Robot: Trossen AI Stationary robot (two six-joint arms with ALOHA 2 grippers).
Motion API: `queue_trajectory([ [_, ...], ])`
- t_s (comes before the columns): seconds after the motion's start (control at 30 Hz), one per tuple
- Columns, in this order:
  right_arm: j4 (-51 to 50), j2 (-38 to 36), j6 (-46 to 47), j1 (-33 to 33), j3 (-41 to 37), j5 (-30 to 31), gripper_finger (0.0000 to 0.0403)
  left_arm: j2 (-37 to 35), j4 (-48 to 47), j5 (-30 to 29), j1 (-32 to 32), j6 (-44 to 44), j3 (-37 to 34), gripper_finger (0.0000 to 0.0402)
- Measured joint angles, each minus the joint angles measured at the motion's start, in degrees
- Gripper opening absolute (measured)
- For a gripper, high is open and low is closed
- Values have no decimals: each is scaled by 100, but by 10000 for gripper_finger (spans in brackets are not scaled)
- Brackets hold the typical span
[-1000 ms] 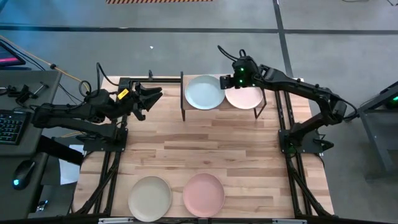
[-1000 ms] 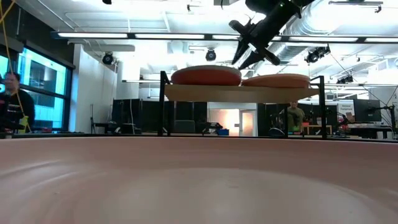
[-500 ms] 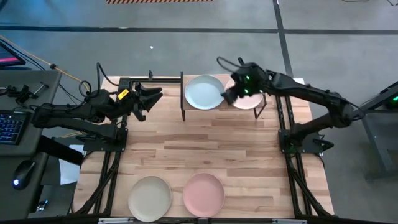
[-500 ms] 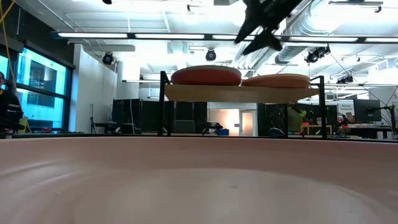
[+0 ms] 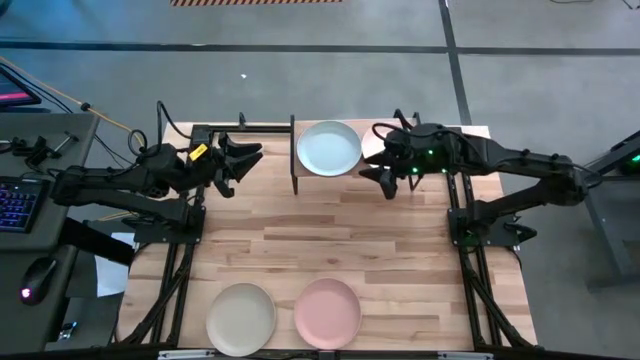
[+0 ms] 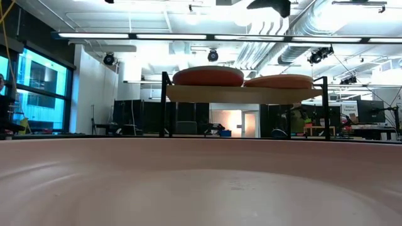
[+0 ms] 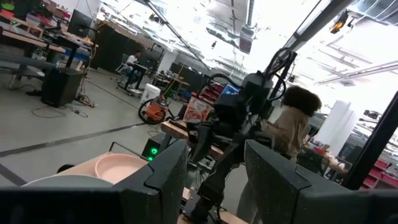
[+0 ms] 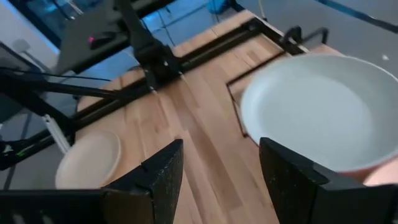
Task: Place and stack plates onto a shelf
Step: Stack the pink plate into the blue plate
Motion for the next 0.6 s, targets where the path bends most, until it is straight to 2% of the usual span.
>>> queue_trajectory([
  [0.33,16,7,110,109,0,-312,193,0,2,1,0,23,0,152],
  [0.43,41,58,375,548,-227,-314,193,0,3,1,0,85,0,152],
  [0.6,845,68,1510,1663,-1539,-407,193,0,3,1,0,52,0,152],
])
